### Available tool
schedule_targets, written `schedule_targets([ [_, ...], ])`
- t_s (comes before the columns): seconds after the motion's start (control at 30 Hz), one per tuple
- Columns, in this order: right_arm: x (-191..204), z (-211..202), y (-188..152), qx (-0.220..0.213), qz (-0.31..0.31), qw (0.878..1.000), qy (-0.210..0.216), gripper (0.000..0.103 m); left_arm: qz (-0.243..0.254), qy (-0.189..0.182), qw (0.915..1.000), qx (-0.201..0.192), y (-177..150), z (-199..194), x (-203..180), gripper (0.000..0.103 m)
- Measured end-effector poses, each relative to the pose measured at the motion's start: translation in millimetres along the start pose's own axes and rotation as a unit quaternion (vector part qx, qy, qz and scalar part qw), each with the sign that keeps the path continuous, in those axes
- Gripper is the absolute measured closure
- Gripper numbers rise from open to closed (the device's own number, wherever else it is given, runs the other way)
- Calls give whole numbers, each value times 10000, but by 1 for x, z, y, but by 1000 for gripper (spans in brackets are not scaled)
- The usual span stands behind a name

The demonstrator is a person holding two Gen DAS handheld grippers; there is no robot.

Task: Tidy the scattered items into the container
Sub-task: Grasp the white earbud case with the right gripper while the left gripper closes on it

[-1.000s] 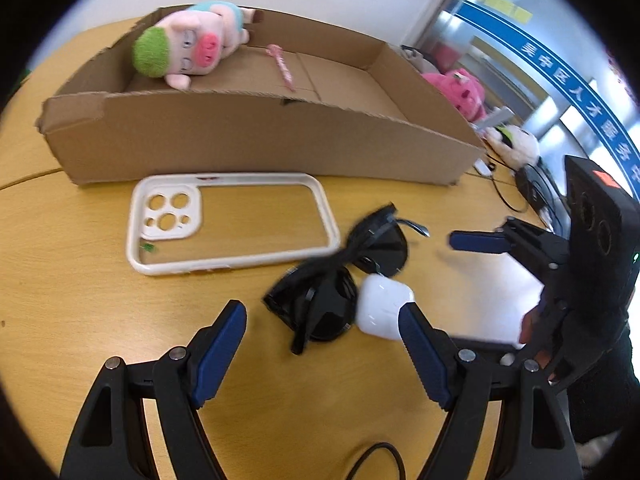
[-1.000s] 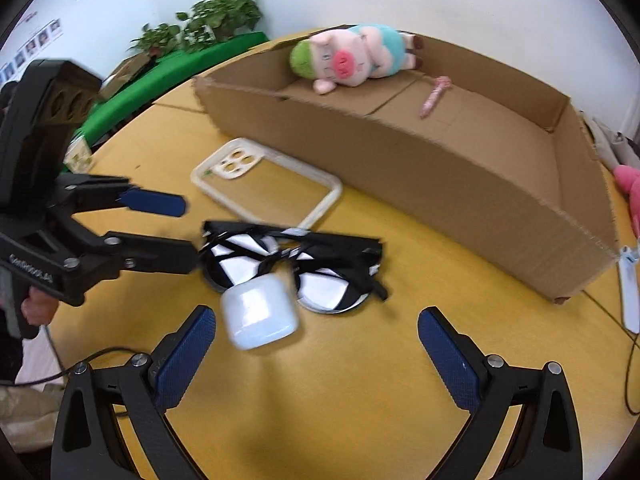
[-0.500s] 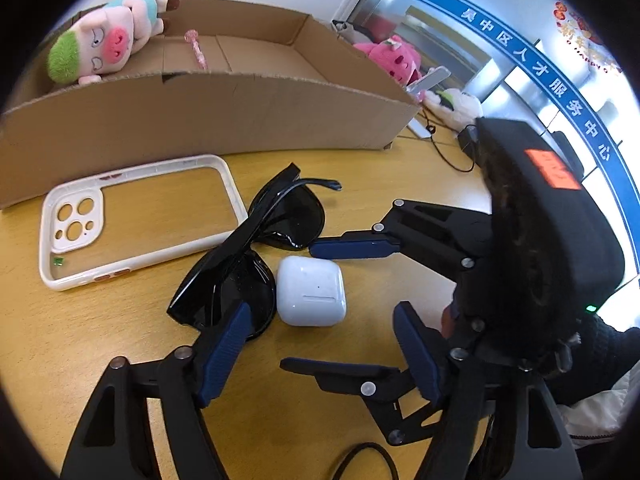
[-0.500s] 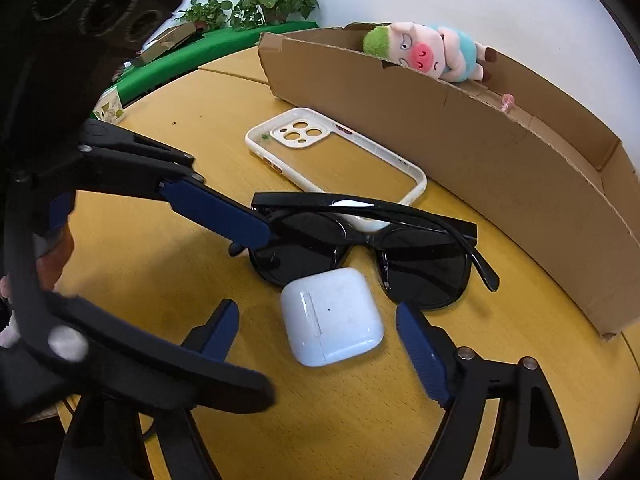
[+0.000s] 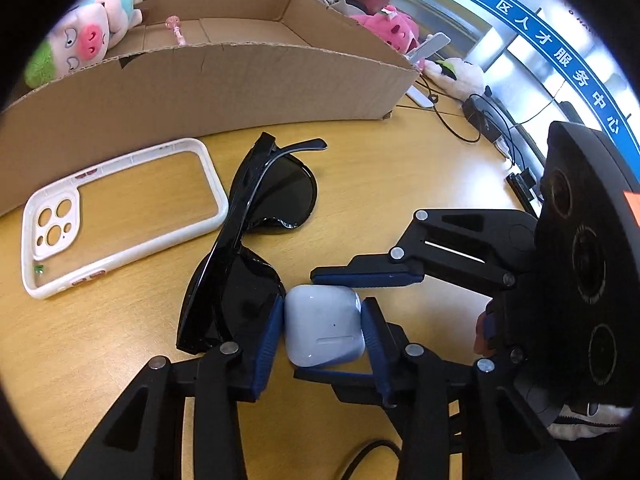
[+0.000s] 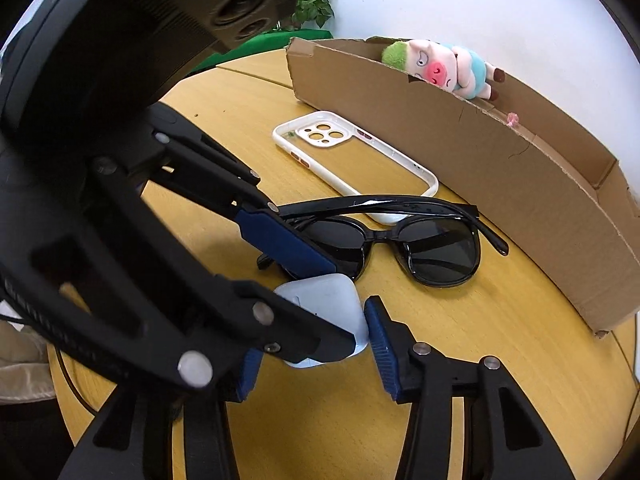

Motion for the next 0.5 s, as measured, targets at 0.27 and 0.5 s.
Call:
schedule_targets([
  [0.27,4,-16,10,-151,-148,9997,-100,51,70,126,9998,-155,6,-20,-8,65],
  [0.5,1,-34,55,-397,-406,9978,-330,51,296,534,9971,-457,42,-62,-7,65],
])
Point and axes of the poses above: each gripper's, at about its wrist camera, not at the fingertips, and z roughly the way its jaws point, x to its left, y to its top, the point moved 7 cm from there along z, roughly the way its jaws point
